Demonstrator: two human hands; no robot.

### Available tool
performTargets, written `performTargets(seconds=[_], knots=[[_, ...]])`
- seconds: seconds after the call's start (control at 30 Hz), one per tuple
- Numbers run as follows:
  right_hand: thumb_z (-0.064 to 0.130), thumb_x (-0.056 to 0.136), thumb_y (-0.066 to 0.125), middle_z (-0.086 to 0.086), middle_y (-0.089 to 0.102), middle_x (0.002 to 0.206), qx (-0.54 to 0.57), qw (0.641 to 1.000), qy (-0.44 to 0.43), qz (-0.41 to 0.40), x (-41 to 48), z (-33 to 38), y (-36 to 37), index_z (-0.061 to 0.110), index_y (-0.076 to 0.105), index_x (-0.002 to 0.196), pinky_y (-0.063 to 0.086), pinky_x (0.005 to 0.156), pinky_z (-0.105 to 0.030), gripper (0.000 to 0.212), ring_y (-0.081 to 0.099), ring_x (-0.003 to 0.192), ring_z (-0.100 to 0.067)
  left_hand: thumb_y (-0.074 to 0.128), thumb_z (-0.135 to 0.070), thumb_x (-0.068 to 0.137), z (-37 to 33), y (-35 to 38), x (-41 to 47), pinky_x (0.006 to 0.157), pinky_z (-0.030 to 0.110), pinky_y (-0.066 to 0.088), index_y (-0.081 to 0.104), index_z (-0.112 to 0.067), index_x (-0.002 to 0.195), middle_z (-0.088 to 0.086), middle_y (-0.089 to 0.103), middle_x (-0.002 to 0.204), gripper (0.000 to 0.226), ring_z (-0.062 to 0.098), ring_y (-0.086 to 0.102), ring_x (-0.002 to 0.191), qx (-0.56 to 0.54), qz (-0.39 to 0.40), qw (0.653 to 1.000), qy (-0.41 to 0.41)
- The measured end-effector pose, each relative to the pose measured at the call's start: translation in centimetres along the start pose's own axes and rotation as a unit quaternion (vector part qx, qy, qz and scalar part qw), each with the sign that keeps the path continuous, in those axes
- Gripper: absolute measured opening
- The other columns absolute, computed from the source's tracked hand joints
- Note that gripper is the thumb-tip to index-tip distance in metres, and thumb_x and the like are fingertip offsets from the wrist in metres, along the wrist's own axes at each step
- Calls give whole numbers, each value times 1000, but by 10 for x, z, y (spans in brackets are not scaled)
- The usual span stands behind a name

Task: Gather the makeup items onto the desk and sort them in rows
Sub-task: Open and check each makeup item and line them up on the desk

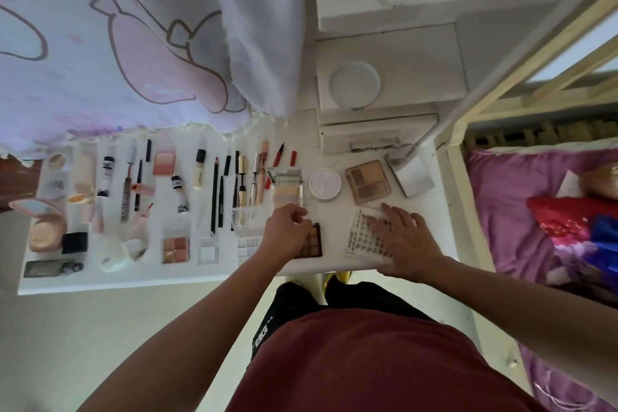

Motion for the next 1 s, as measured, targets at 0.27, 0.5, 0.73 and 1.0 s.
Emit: performTargets(seconds=[0.27, 0.5, 0.73, 1.0], knots=[[72, 52, 65, -15, 38, 141, 46, 998, 37, -28, -3, 4, -15, 24, 32, 150, 34, 103, -47, 113, 40, 124, -35, 60, -15, 88, 2, -6, -11, 83, 37, 55, 62, -13, 113, 5, 63, 103, 25, 23, 63, 95, -6, 24, 1000, 11], [74, 53, 63, -8, 35, 140, 128, 989, 25, -75, -17, 22, -46, 29, 25, 150, 37, 100, -42, 113, 36, 122, -28, 66, -15, 89, 12, -12, -34, 76, 37, 59, 64, -11, 101, 10, 68, 97, 13, 21, 65, 79, -156, 71, 985, -25], [73, 55, 69, -4, 33, 144, 189, 974, 2, -127, -45, 52, -78, 30, 24, 149, 35, 105, -41, 112, 38, 126, -24, 67, -1, 86, 0, -6, -62, 72, 32, 61, 67, -4, 97, 19, 72, 96, 11, 31, 70, 82, -258, 167, 952, -9], [24, 86, 74, -6, 75, 97, 629, 770, 103, -14, -77, 35, -82, 11, 66, 112, 61, 73, -35, 30, 73, 86, -23, 60, 3, 90, -3, -24, -73, 69, 32, 60, 62, 7, 110, 22, 71, 105, 20, 33, 72, 90, -289, 168, 942, 20]])
Point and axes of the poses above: each hand's wrist, its own x-axis towards the middle knuckle, its own y-axis out of the palm, z = x × y, the point moved 5 cm from there along x, towards the middle knuckle
